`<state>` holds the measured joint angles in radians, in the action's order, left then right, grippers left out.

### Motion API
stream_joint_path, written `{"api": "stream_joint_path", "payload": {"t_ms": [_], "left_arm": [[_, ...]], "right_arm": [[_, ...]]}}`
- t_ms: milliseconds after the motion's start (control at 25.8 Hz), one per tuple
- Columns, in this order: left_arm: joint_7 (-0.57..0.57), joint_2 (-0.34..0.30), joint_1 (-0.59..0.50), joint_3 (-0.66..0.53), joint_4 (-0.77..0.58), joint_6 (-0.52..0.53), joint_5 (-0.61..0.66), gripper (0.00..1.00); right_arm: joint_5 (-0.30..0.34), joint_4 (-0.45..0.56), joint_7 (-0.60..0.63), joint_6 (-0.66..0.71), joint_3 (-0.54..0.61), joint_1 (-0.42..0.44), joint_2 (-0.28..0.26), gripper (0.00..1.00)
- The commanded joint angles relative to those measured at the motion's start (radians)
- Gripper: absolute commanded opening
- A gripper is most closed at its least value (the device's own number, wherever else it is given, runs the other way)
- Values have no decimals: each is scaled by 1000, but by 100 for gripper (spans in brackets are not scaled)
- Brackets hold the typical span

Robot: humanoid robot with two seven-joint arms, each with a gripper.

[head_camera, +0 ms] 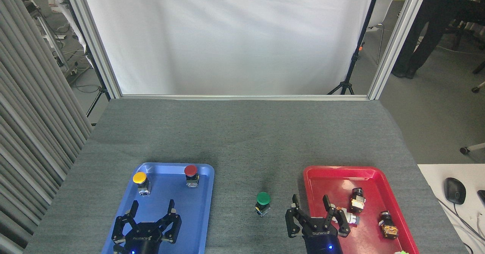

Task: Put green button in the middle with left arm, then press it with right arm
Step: 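Move the right gripper over the green button, then press down on the green button with the right gripper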

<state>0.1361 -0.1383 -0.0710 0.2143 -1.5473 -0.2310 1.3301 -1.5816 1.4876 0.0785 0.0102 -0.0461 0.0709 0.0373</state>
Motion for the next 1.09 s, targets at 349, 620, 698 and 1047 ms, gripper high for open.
{"api": "stream_joint_path", "payload": {"t_ms": [349,620,698,1047], "left_arm": [[10,-3,-15,-35,-33,4,-5,100],[23,-7,-16,-44,-59,61,-5,100],[39,-10,-13,-47,-59,62,-5,100],[37,-12,-19,-145,-60,111,-16,100]], "right_arm": [[-71,-176,3,-84,-152,-132,44,28],[-75,-294,3,-95,-172,-181,64,22],[-83,-326,3,-93,-172,-186,64,18],[-89,-351,3,-93,-164,-186,62,8]]}}
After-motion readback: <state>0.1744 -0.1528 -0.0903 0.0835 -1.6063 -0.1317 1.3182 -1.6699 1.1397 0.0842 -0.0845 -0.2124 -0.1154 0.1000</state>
